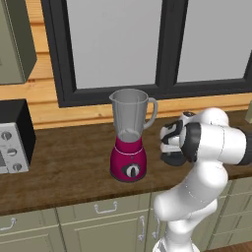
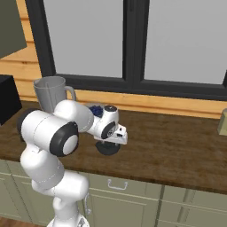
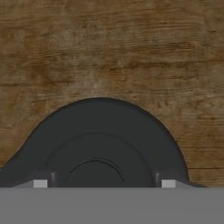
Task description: Close the lid blender by securely placing the lid on top.
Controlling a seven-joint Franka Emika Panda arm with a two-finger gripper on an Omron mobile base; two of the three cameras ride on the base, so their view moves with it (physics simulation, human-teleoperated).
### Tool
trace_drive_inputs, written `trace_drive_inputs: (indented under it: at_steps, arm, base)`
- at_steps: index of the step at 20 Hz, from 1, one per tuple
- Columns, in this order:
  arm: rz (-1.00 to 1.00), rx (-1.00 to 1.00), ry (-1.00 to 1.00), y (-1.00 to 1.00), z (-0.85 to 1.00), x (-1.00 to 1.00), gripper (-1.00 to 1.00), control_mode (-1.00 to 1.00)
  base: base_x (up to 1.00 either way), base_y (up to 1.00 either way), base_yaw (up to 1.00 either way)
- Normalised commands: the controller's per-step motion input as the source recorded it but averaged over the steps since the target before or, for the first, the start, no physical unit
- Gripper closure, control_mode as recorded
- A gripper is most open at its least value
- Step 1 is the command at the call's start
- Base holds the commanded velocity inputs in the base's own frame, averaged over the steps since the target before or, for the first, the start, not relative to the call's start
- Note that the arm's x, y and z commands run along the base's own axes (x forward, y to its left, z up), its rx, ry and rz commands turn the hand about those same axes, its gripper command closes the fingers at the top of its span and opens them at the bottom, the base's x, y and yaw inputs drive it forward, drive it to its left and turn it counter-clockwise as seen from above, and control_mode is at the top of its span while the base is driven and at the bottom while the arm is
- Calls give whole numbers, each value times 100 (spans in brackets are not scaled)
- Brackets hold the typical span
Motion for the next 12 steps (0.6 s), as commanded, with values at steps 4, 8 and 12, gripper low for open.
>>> trace_drive_inputs:
  at_steps: [4, 8, 12]
  arm:
    - [0, 0, 0, 0, -47, 3, 100, -100]
    - [0, 0, 2, 9, -46, 0, 100, -100]
    - [0, -1, 8, 18, -39, -11, 100, -100]
  base:
    - [0, 0, 0]
    - [0, 0, 0]
    - [0, 0, 0]
